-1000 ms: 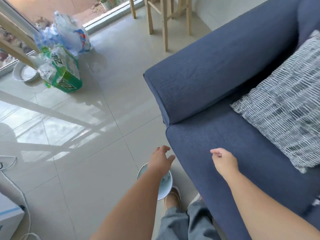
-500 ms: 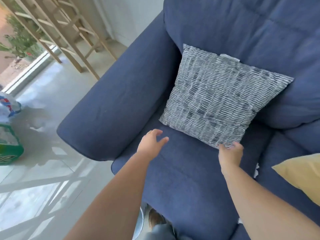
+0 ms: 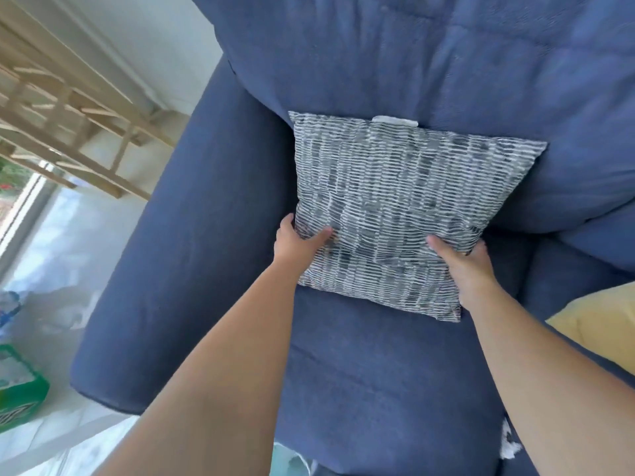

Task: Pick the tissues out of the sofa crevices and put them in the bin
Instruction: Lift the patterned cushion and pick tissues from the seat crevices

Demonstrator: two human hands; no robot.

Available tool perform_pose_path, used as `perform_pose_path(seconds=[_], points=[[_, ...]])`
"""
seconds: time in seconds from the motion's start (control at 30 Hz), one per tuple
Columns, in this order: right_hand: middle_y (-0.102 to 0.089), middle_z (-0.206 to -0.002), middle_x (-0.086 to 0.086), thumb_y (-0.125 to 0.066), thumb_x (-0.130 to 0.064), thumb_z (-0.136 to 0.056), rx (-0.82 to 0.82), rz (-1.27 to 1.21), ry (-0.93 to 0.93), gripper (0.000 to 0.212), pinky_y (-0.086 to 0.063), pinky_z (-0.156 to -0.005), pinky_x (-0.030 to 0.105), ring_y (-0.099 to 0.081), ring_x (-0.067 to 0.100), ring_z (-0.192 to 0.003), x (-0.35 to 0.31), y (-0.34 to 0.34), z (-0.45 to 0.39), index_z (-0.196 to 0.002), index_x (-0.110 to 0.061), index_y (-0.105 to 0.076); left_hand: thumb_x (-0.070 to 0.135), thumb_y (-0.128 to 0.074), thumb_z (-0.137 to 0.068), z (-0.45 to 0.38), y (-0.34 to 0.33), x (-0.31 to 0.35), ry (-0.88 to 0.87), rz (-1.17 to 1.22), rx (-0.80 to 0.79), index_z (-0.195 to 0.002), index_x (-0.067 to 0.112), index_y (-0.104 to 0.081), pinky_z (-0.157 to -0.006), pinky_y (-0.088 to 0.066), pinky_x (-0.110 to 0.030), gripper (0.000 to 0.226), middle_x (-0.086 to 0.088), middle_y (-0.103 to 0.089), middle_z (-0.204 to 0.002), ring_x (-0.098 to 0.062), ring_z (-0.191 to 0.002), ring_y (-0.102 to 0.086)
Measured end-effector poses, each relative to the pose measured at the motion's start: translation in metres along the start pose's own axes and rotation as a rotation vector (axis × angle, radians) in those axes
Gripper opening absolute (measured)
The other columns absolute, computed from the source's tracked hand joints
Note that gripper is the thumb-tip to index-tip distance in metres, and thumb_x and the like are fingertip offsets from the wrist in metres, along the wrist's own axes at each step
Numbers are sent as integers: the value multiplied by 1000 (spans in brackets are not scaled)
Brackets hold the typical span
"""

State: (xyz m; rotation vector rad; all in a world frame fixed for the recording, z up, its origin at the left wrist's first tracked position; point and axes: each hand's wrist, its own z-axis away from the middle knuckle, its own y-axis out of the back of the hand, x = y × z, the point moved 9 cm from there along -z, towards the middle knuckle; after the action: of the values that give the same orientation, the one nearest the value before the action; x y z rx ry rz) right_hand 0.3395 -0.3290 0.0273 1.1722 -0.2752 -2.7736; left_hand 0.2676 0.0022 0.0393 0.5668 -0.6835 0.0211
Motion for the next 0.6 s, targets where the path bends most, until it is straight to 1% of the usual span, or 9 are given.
perform_pose_path(seconds=[0.07, 0.13, 0.17, 0.23, 0.3, 0.4, 0.5, 0.57, 0.6], points=[[-63, -101, -13, -78, -40, -77, -7, -15, 10, 29, -42, -93, 32, -57, 16, -106, -6, -4, -2, -98, -30, -62, 77, -79, -39, -15, -3, 0, 98, 141, -37, -153, 31, -5, -111, -37, -51, 143, -2, -29, -156, -26, -139, -38], [-62, -101, -11, -71, -38, -85, -22, -18, 37, 13, -40, -92, 31, -55, 17, -106, -10, -10, 1, -91, -30, -62, 77, -82, -31, -27, -9, 4, 130, 196, -105, -154, 30, -2, -109, -38, -52, 153, -3, -34, -154, -27, -135, -43], [-61, -108, -9, -68, -39, -87, -40, -38, 33, 21, -40, -92, 31, -55, 18, -108, -9, -14, 3, -104, -28, -62, 74, -84, -32, -29, -11, 7, 116, 201, -125, -153, 28, -12, -107, -42, -50, 148, -2, -43, -149, -25, -129, -51], [-58, -119, -7, -65, -43, -88, -65, -105, 10, 48, -39, -93, 32, -54, 17, -110, -4, -20, 12, -131, -25, -53, 63, -89, -43, -30, -9, 14, 50, 197, -112, -137, 20, -46, -97, -52, -44, 112, 3, -66, -125, -18, -108, -66], [-56, -122, -9, -61, -45, -90, -77, -131, -18, 54, -38, -92, 31, -53, 15, -112, 5, -22, 25, -138, -26, -48, 58, -89, -48, -22, -3, 18, -10, 144, -75, -113, 26, -64, -88, -57, -40, 76, 10, -74, -101, -13, -92, -72], [-59, -126, -3, -62, -50, -87, -45, -175, -164, 59, -43, -98, 38, -56, 22, -116, 47, -13, 51, -138, -22, -49, 61, -88, -47, 4, -4, 8, 12, 52, -110, -107, 32, -64, -85, -58, -38, 71, 13, -73, -96, -10, -88, -71], [-57, -134, 3, -68, -70, -67, 9, -145, -386, 88, -41, -106, 49, -55, 29, -121, 105, -4, 81, -138, -21, -50, 62, -88, -46, 33, -7, -26, 97, -31, -139, -105, 33, -61, -82, -58, -35, 71, 15, -72, -96, -8, -86, -69], [-59, -128, 11, -63, -75, -68, 37, -47, -546, 84, -47, -94, 43, -59, 31, -113, 145, 1, 96, -130, -19, -57, 61, -87, -49, 51, -9, -53, 118, -98, -129, -102, 35, -59, -74, -58, -30, 65, 16, -71, -93, -5, -82, -68], [-62, -106, 13, -58, -78, -70, 55, 10, -603, 75, -48, -76, 38, -63, 31, -92, 156, 3, 102, -112, -17, -63, 60, -87, -51, 59, -9, -65, 130, -118, -120, -103, 35, -58, -70, -57, -27, 64, 17, -69, -92, -3, -80, -66]])
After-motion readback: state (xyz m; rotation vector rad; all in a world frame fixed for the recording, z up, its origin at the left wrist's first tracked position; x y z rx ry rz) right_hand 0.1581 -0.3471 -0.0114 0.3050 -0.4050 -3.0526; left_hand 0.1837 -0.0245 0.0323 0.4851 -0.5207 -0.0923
